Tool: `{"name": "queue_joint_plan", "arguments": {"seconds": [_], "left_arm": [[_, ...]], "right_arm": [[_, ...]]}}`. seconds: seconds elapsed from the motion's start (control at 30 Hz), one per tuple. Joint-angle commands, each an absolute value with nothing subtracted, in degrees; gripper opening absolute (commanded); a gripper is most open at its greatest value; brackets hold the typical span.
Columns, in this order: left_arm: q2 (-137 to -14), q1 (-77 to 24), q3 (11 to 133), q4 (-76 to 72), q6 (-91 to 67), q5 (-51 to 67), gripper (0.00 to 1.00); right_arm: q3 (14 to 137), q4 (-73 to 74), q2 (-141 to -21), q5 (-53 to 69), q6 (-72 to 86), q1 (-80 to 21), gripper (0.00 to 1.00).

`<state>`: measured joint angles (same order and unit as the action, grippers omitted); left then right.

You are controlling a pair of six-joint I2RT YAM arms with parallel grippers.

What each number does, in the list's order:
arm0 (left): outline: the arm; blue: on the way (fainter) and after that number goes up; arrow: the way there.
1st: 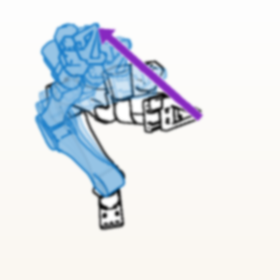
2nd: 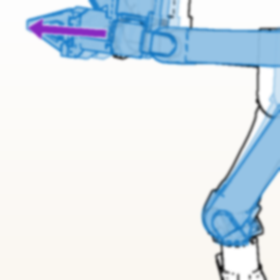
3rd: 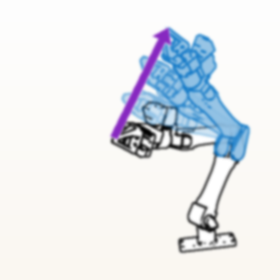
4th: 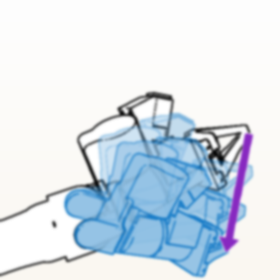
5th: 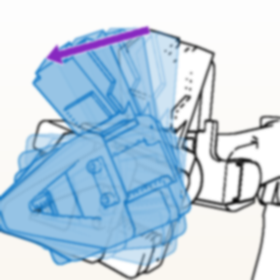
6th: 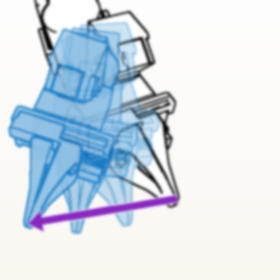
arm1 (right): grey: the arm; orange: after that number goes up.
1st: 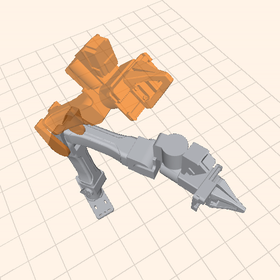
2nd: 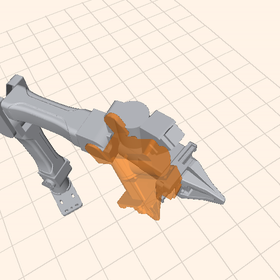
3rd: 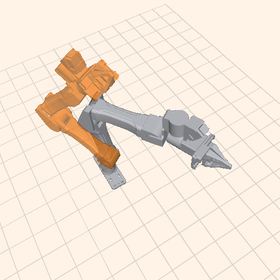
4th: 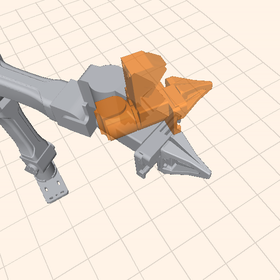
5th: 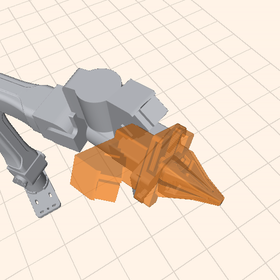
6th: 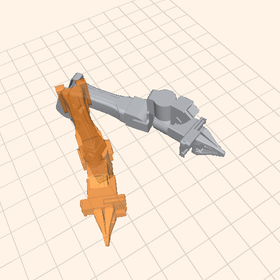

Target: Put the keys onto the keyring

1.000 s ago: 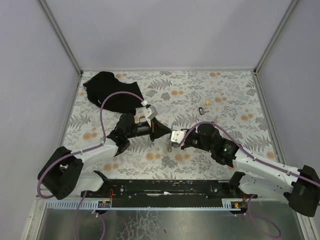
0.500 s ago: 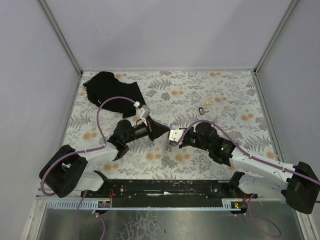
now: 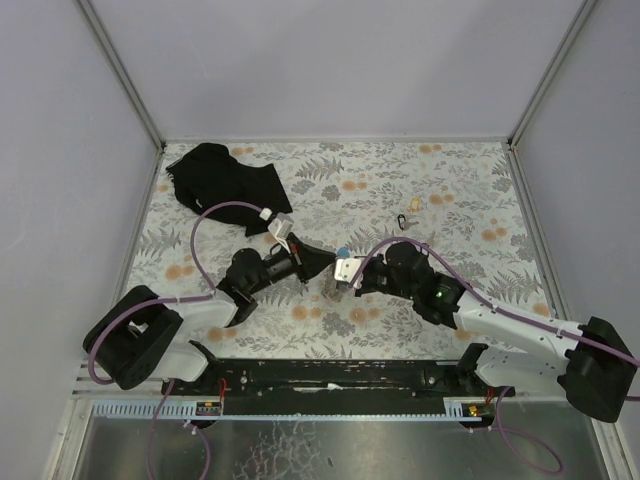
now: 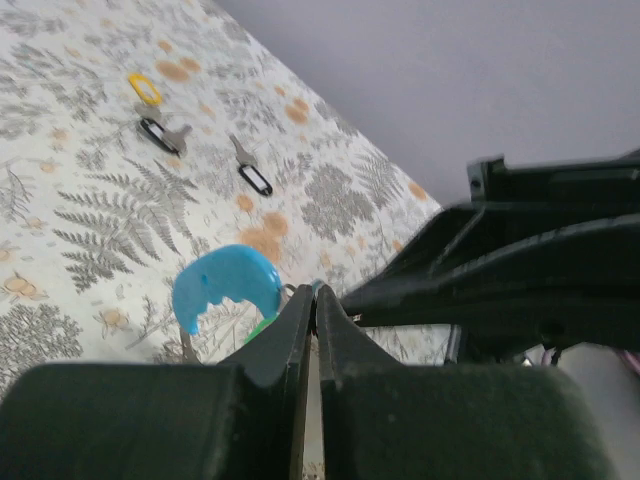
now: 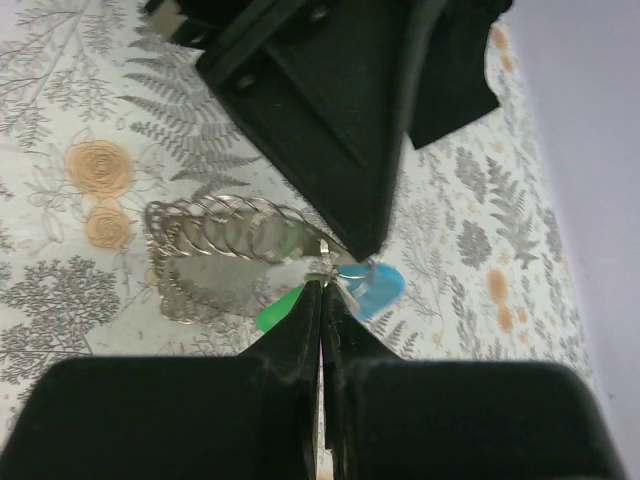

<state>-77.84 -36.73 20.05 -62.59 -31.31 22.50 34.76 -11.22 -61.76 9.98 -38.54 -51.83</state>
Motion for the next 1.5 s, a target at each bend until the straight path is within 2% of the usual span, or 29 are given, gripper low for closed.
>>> {"name": "queue_joint_plan", "arguments": {"seconds": [0.0, 0.2, 0.4, 0.47, 0.53, 0.77, 1.27, 1.43, 1.47], "left_arm": [[-77.18, -36.69, 20.08, -73.42, -31.55, 15.28, 0.00], [-77.12, -37.26, 19.25, -75.13, -31.73, 14.63, 0.00], [-75.67, -37.26, 19.05, -72.82, -29.08, 15.29, 0.01], [-73.81, -37.27, 18.84, -70.95, -27.35, 15.28, 0.08], [-71.45, -37.18, 18.75, -67.31, -25.31, 14.85, 0.20], [-62.19, -37.09, 19.08, -52.50, -17.43, 12.22, 0.40], [-59.21, -36.07, 18.50, -40.26, -16.24, 10.39, 0.51], [-57.48, -35.31, 19.10, -34.91, -17.18, 7.13, 0.59], [-57.04, -35.21, 19.25, -33.62, -17.42, 6.63, 0.65]], "right_arm": [[36.48, -5.48, -64.22, 16.39, -36.34, -52.37, 0.00], [36.84, -5.17, -63.86, 17.35, -36.00, -52.31, 0.00], [36.20, -7.44, -60.99, 11.10, -34.64, -52.38, 0.00], [36.98, -7.47, -61.39, 8.84, -34.45, -52.34, 0.00], [37.83, -7.39, -62.29, 7.16, -34.48, -52.35, 0.00], [40.15, -9.58, -65.32, 1.46, -33.30, -52.36, 0.00], [37.04, -3.23, -67.60, -10.95, -16.23, -50.64, 0.00], [35.89, -6.80, -69.38, -5.66, -10.84, -47.61, 0.00], [35.79, -7.64, -70.14, -4.67, -10.13, -47.44, 0.00]]}}
